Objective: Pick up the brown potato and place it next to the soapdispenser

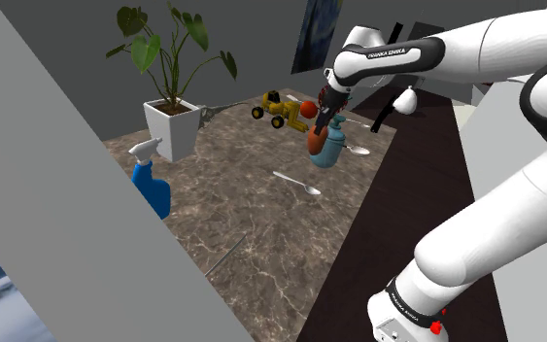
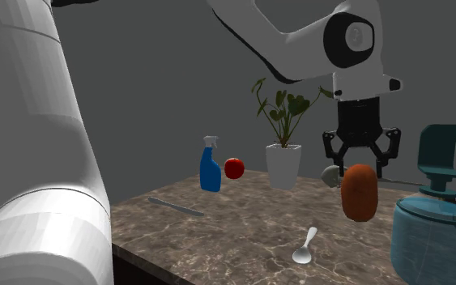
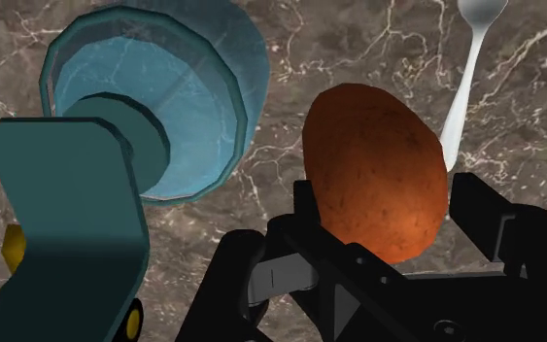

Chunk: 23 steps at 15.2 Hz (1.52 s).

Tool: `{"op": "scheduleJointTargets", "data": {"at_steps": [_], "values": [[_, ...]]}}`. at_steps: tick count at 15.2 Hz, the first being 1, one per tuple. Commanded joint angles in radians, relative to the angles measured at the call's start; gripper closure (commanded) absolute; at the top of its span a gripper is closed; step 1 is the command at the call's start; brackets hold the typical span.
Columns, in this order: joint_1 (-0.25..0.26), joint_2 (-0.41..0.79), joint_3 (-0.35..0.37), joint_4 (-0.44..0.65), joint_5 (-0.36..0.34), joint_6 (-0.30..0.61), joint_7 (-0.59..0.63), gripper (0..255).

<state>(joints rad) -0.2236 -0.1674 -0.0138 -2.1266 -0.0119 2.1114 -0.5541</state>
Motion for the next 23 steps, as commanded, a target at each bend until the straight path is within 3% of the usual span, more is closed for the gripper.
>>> {"op": "scheduleJointTargets", "data": {"at_steps": [1, 23], "values": [[-0.001, 0.005, -0.001, -0.023, 0.000, 0.028, -0.001, 255], [-0.002, 0.131, -0.001, -0.196, -0.001, 0.327, 0.001, 255]]}}
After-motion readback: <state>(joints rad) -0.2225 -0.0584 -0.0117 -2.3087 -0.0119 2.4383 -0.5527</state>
